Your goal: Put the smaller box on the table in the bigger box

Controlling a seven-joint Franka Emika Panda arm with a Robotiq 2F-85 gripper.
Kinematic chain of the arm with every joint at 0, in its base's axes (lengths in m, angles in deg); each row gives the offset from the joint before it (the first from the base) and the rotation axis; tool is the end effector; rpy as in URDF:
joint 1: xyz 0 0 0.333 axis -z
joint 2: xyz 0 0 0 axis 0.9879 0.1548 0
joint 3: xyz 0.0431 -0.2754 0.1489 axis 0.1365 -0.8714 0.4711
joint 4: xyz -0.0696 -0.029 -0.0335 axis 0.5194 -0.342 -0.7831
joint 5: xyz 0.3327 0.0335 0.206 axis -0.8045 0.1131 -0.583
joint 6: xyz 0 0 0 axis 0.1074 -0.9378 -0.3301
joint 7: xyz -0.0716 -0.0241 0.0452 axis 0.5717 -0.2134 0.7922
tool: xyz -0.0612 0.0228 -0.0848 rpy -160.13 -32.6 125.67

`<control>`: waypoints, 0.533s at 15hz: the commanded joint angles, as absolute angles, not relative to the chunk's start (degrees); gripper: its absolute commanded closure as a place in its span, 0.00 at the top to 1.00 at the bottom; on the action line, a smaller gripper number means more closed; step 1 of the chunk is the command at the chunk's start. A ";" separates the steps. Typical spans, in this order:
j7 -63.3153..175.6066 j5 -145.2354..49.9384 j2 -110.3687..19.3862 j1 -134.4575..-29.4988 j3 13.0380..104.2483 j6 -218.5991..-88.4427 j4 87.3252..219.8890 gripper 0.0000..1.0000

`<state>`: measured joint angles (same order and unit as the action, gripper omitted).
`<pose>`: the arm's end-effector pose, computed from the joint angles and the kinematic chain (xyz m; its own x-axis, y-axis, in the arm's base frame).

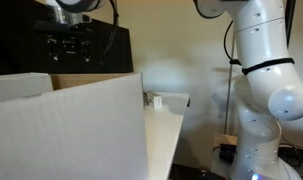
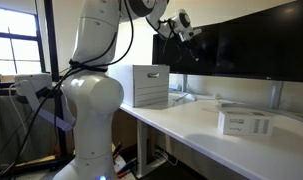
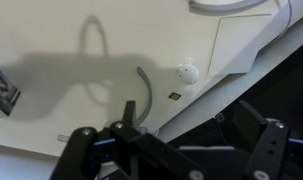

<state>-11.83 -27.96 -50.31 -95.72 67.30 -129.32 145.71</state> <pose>0.6211 0.1838 0.5899 0.5894 -0.6921 0.4166 -0.7263 -0.6798 -0.1016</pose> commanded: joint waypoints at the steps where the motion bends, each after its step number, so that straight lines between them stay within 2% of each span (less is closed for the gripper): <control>1: -19.10 -26.12 -50.70 -98.02 67.84 -117.43 140.02 1.00; 8: -26.16 -30.65 -51.04 -100.72 68.87 -107.91 134.36 1.00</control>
<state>-23.44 -28.14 -50.56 -100.05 68.20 -110.34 135.33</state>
